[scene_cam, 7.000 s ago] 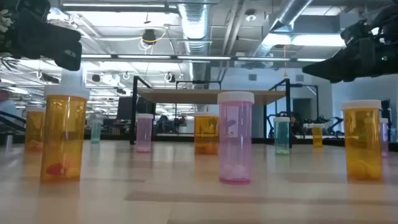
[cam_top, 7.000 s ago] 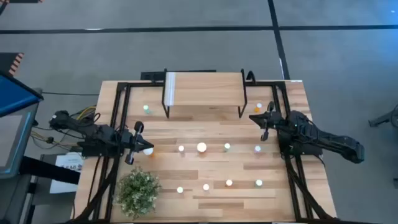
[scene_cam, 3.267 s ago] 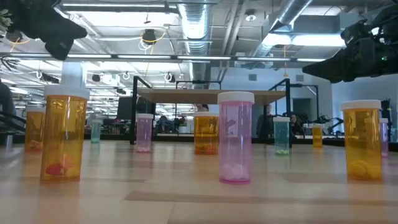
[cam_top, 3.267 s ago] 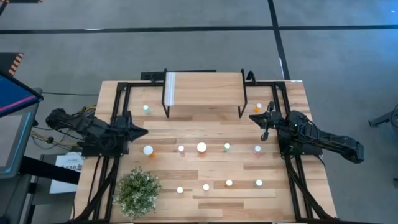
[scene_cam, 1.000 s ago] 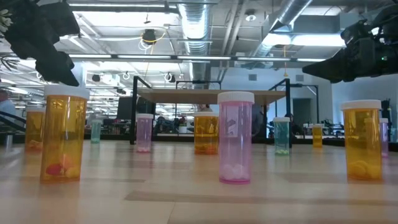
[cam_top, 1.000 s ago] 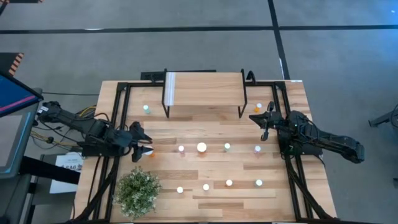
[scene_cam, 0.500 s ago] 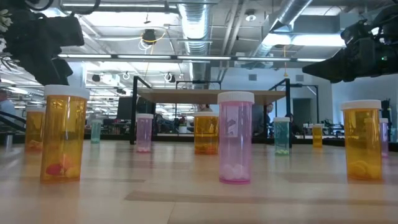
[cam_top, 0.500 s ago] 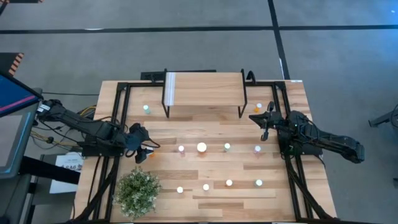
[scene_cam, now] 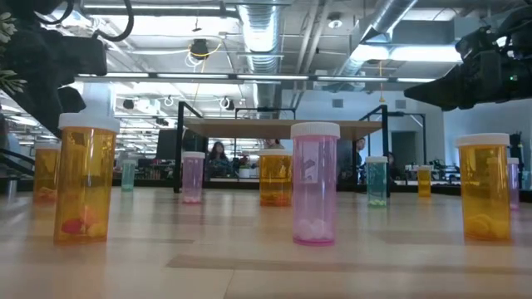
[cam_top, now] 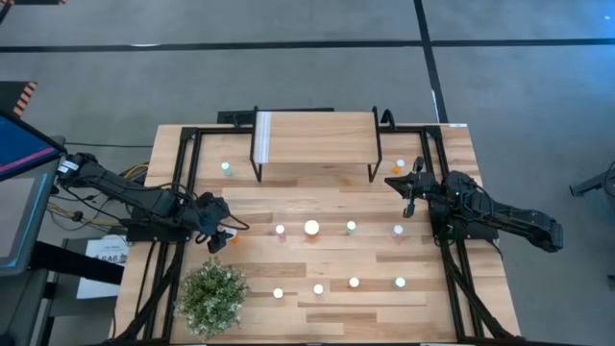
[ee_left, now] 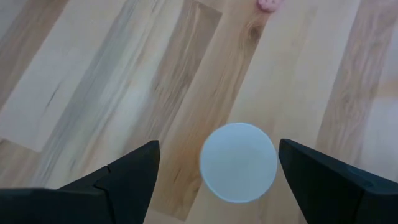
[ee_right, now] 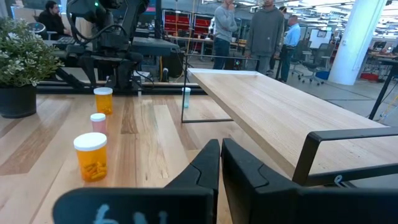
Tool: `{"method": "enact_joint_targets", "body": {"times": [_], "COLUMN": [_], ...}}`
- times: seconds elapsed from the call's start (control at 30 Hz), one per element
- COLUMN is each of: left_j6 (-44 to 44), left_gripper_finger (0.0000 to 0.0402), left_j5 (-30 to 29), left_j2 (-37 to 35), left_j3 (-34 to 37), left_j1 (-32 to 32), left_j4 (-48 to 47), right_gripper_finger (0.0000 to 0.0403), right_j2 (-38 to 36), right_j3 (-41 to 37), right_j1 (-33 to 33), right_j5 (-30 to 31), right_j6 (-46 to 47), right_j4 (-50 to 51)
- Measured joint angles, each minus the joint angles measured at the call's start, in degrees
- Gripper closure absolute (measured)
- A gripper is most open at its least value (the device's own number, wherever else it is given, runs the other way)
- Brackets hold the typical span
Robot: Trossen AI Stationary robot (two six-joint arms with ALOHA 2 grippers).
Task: Pick and place medicine bottles onto shelf by color
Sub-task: Put the orange pill bottle on the shelf
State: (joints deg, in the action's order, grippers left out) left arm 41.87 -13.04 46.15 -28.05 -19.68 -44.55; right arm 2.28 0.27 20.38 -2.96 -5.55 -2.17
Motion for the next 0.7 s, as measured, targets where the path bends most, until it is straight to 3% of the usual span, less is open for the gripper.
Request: {"method": "enact_joint_targets", "body": {"times": [0.7], "left_j6": [-0.7], "left_gripper_finger": [0.0087], "left_j5": [2.8], "left_j2": [10.5], "left_j3": [0.1], "left_j1": [0.0], "left_j4": [1.1], "right_gripper_finger": [0.0360], "right_j2": [0.0], "right_j3": [0.0], "right_j1": [0.0], "right_j5": [0.0], "right_j6": [0.0], "right_j4": [0.0]}}
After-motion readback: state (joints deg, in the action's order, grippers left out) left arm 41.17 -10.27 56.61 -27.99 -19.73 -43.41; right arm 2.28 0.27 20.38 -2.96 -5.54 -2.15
